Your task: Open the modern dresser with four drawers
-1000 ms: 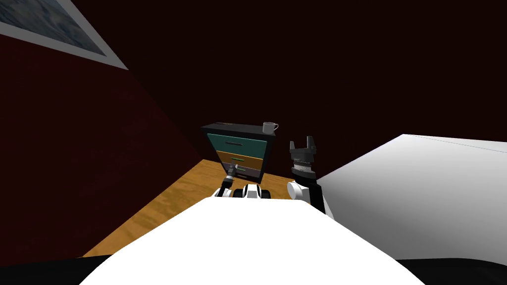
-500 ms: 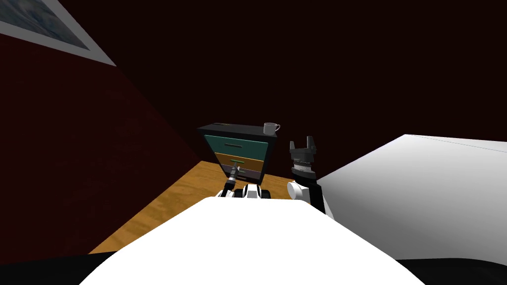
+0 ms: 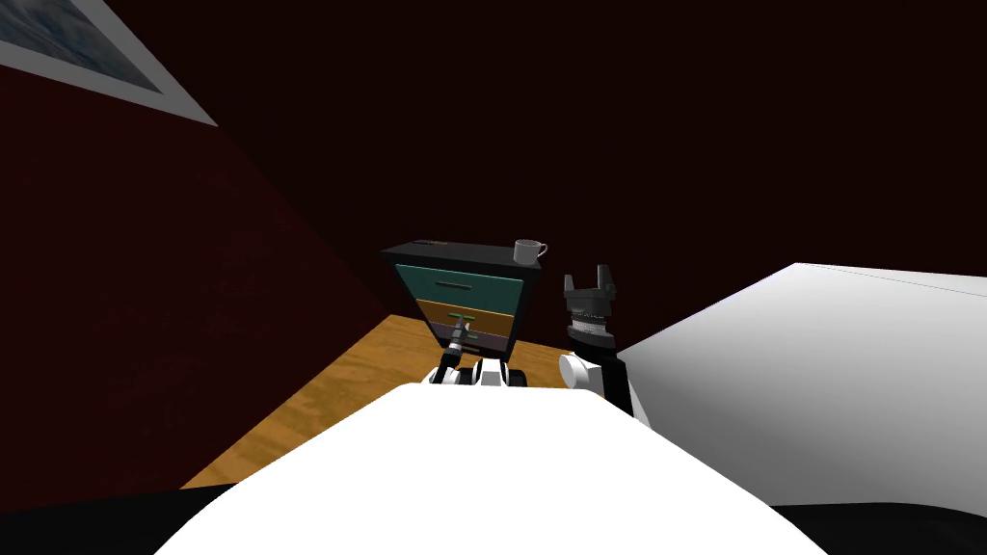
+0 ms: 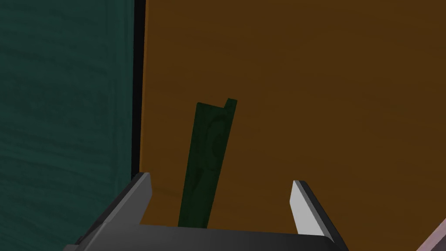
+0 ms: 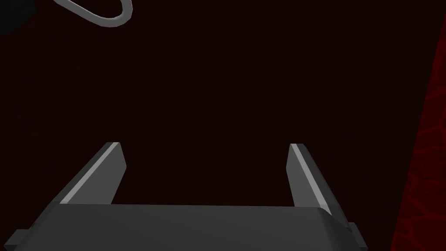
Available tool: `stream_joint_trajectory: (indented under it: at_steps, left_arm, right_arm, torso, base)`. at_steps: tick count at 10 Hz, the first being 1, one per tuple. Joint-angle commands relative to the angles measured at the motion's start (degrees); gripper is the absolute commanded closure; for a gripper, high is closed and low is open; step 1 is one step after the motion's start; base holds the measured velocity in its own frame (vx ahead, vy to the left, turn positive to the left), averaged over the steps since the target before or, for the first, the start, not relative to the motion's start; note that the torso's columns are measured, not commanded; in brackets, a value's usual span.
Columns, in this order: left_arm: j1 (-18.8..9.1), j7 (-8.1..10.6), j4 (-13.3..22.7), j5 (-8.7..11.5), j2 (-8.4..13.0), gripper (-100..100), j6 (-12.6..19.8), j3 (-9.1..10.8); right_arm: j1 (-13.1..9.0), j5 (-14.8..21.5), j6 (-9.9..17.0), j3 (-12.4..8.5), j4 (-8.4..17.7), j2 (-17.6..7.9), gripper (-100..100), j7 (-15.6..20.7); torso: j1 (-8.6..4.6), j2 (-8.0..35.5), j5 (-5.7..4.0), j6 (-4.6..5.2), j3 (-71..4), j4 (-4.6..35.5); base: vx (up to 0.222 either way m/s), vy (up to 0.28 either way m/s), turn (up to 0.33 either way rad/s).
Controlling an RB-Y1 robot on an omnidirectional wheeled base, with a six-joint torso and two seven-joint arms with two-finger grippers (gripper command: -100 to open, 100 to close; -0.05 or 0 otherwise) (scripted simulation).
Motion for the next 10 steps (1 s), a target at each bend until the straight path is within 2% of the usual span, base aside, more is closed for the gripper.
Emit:
stream_joint_trajectory:
  at_steps: [1, 6, 7, 8, 10]
  left_arm:
    - [0.4, 0.18, 1.0, 0.0, 0.2, 100, -1.2, -0.18]
    - [-1.0, 0.47, -0.9, -0.1, 0.4, 100, 1.5, -0.38]
    - [-1.1, 0.4, -0.1, -0.1, 0.3, 100, 0.8, -0.31]
    - [-1.3, 0.48, -0.1, -0.1, 1.9, -100, 1.1, -0.27]
    - [-1.7, 0.65, -0.4, 0.1, 3.7, -100, 1.4, -0.2]
  right_arm:
    - [0.0, 0.0, 0.0, 0.0, 0.0, 0.0, 0, 0.0]
    - [0.0, 0.0, 0.0, 0.0, 0.0, 0.0, 0, 0.0]
    - [0.0, 0.0, 0.0, 0.0, 0.0, 0.0, 0, 0.0]
    - [0.0, 0.0, 0.0, 0.0, 0.0, 0.0, 0, 0.0]
    - [0.0, 0.0, 0.0, 0.0, 0.0, 0.0, 0, 0.0]
  torso:
    - [0.01, 0.1, 0.0, 0.0, 0.1, 0.0]
    - [0.06, 0.1, 0.02, 0.01, 0.1, 0.0]
    - [-0.02, 0.0, 0.0, 0.01, 0.0, 0.0]
    - [-0.07, -0.4, -0.02, 0.01, -0.2, -0.1]
    - [0.03, -0.5, 0.01, 0.0, -0.3, -0.1]
  base:
    - [-0.02, -0.001, 0.0]
    - [-0.178, 0.017, 0.032]
    - [-0.098, 0.005, 0.003]
    - [-0.012, 0.007, -0.006]
    - [0.04, 0.021, -0.002]
